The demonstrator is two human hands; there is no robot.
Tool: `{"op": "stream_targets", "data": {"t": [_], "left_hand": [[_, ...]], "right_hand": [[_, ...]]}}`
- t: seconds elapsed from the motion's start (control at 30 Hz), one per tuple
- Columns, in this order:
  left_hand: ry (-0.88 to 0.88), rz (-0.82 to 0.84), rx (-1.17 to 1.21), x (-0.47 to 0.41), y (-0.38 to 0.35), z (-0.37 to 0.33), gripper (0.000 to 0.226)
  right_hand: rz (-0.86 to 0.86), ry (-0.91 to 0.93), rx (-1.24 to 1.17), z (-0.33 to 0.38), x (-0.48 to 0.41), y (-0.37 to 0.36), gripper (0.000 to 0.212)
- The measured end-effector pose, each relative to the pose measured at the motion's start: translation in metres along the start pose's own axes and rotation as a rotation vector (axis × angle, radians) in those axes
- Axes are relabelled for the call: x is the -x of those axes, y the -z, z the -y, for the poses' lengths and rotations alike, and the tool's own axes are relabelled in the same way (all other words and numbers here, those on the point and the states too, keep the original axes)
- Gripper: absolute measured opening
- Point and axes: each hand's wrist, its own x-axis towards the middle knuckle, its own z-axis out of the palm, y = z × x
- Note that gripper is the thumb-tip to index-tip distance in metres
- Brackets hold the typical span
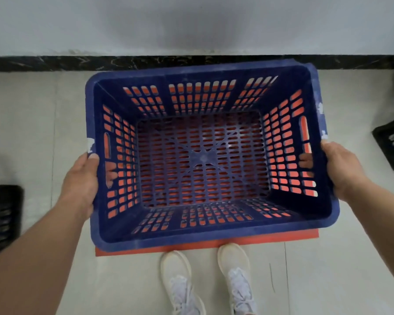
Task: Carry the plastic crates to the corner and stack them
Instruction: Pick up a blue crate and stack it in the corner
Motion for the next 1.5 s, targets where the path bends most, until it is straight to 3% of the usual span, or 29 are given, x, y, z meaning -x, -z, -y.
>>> {"op": "stream_targets", "data": {"t": [0.2, 0.43, 0.67, 1.0, 1.27, 1.5], "left_hand": [[-0.028, -0.022, 0.078, 0.002, 0.003, 0.007, 0.025], [-0.013, -0.107, 0.015, 0.013, -0.003, 0.009, 0.042], [0.021, -0.095, 0.140, 0.029, 0.013, 0.001, 0.029], [0.097, -0.143, 0.388, 0.115, 0.129, -0.008, 0.029], [0.073, -0.360, 0.583, 0.223, 0.239, -0.027, 0.027], [0.096, -0.560, 0.746, 0.290, 0.330, 0.010, 0.029]], "right_hand": [[-0.022, 0.028, 0.047, 0.001, 0.001, -0.002, 0.048], [-0.014, -0.020, -0.028, 0.008, 0.008, -0.001, 0.046], [-0.051, 0.034, 0.017, 0.034, 0.032, 0.000, 0.039], [0.095, 0.210, 0.231, 0.141, 0.131, -0.002, 0.036], [0.275, 0.481, 0.454, 0.240, 0.244, -0.039, 0.037], [0.497, 0.666, 0.556, 0.288, 0.354, -0.115, 0.024]]}}
